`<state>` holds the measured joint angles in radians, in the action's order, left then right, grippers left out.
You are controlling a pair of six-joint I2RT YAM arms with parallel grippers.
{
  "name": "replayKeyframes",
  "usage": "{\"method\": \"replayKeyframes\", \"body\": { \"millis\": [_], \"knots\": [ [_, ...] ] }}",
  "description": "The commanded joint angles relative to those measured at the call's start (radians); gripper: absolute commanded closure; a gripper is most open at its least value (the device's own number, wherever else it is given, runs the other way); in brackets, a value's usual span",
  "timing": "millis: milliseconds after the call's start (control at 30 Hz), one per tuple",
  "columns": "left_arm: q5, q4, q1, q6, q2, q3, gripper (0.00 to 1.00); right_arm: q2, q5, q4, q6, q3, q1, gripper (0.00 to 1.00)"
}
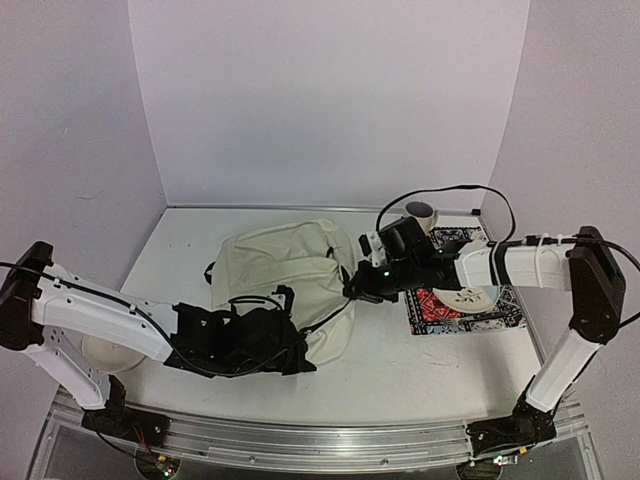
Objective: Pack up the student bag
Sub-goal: Zip the largest pocket of the bag in the student bag.
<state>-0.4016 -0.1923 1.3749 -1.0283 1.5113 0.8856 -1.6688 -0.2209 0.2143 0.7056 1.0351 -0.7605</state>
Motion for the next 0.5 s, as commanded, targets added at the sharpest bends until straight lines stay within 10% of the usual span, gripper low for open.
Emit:
{"method": "replayKeyframes", "body": {
  "millis": [0, 333, 467],
  "knots": [
    [0.067, -0.181, 0.009, 0.081, -0.028, -0.009, 1.00, 0.015, 0.120, -0.040, -0.079, 0.048, 0.110, 0.95],
    [0.222, -0.058, 0.008, 0.248, 0.172, 0.260, 1.00, 0.238, 0.044, 0.005, 0.042, -0.123, 0.030, 0.43],
    [0.273, -0.035, 0.009, 0.277, 0.220, 0.326, 1.00, 0.370, 0.061, 0.025, 0.136, -0.242, 0.000, 0.40]
  ]
}}
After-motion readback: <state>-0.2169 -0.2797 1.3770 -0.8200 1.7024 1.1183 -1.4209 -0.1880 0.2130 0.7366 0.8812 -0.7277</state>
